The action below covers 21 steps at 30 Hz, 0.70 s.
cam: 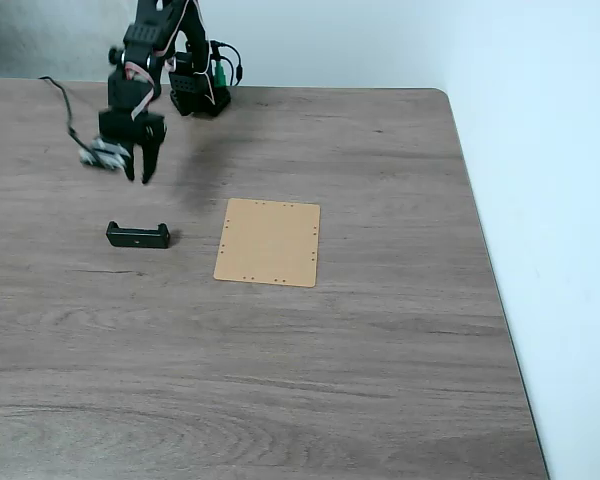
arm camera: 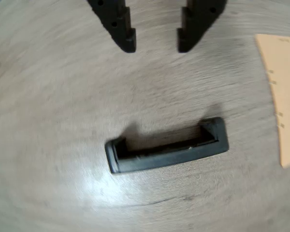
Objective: Grasp a black block and then place it on the board.
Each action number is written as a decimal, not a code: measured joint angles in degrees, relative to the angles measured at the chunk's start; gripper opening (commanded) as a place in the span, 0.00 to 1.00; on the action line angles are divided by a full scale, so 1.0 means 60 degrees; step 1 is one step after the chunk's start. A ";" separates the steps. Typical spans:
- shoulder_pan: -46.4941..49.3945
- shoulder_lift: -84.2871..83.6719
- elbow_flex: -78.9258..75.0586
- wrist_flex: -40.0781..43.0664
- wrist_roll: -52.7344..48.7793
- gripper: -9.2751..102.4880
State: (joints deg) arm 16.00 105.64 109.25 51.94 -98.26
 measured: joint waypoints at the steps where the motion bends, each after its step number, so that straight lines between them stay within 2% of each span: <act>1: 0.0000 -0.0278 -0.0249 0.0000 -0.0410 0.24; 12: 0.0000 -0.2417 -0.2871 0.1011 -0.4980 0.34; 21: 0.0337 -0.3779 -0.4951 0.2241 -0.8130 0.35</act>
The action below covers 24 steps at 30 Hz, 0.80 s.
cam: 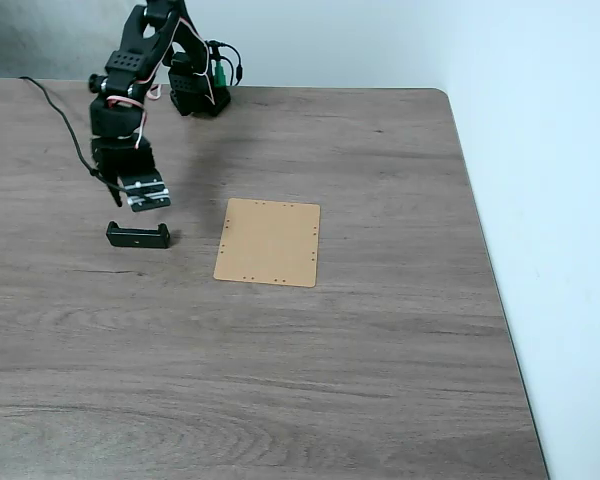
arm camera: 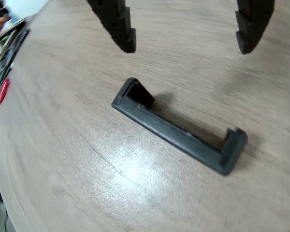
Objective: Grasp a black block and then place it on the board.
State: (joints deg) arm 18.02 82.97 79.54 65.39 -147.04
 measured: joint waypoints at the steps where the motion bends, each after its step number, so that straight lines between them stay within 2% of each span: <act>1: 0.0088 -0.0190 -0.0220 0.0000 -0.0322 0.35; 9: 0.0322 -0.2183 -0.2139 -0.0190 -0.1655 0.35; 24: 0.0205 -0.4116 -0.3633 -0.0439 -0.2065 0.34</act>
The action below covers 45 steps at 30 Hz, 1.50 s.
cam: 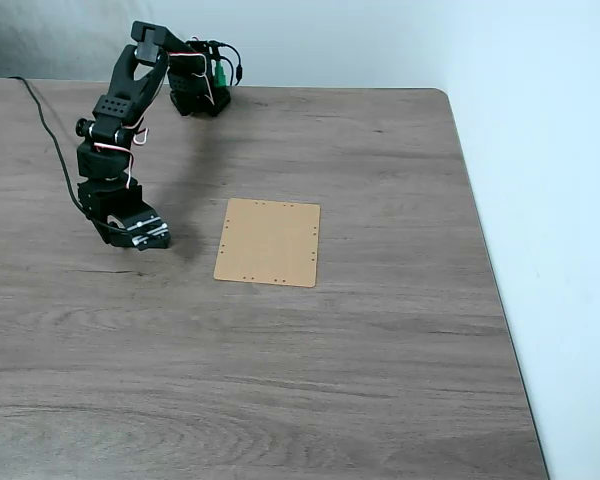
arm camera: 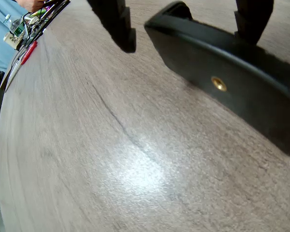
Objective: Grasp a black block and then place it on the board.
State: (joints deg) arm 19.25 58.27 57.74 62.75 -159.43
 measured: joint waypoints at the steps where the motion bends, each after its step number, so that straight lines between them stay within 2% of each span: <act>1: 0.0000 -0.0103 -0.0059 -0.0073 0.0000 0.34; 4: 0.0000 -0.0278 -0.0117 -0.0146 0.0029 0.32; 7: -0.0029 -0.0483 -0.0117 -0.0249 0.0161 0.27; 10: -0.0205 -0.0513 -0.0117 -0.0308 0.0630 0.09; 14: -0.0513 -0.0513 -0.0117 -0.0322 0.1274 0.09; 28: -0.0718 0.0249 0.0732 0.0044 0.1743 0.09; 35: -0.1611 0.2007 0.1274 0.0850 0.3970 0.09; 45: -0.4175 0.3032 0.2065 0.0337 0.9521 0.09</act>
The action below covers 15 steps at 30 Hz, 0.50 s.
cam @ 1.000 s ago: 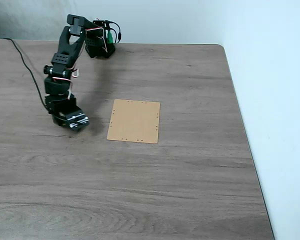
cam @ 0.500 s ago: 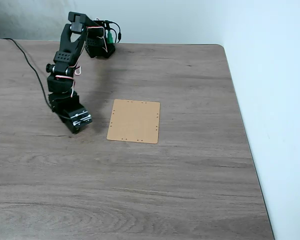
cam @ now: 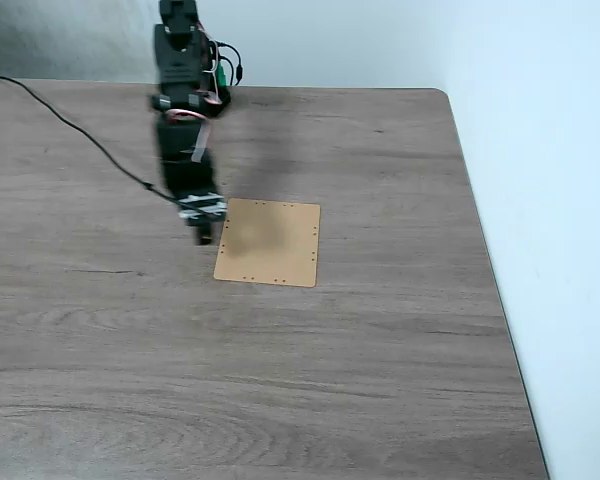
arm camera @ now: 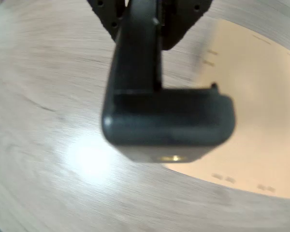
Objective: Grasp a black block and then place it on the board.
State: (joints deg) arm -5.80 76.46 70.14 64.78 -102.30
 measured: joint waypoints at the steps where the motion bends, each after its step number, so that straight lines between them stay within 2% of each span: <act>1: -0.0249 0.0000 0.0044 -0.0044 0.0527 0.09; 9: -0.1699 0.0000 0.0586 -0.1187 0.3999 0.09; 15: -0.2241 -0.0029 0.0864 -0.1802 0.5581 0.09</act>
State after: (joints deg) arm -19.25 76.29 75.32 53.96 -68.82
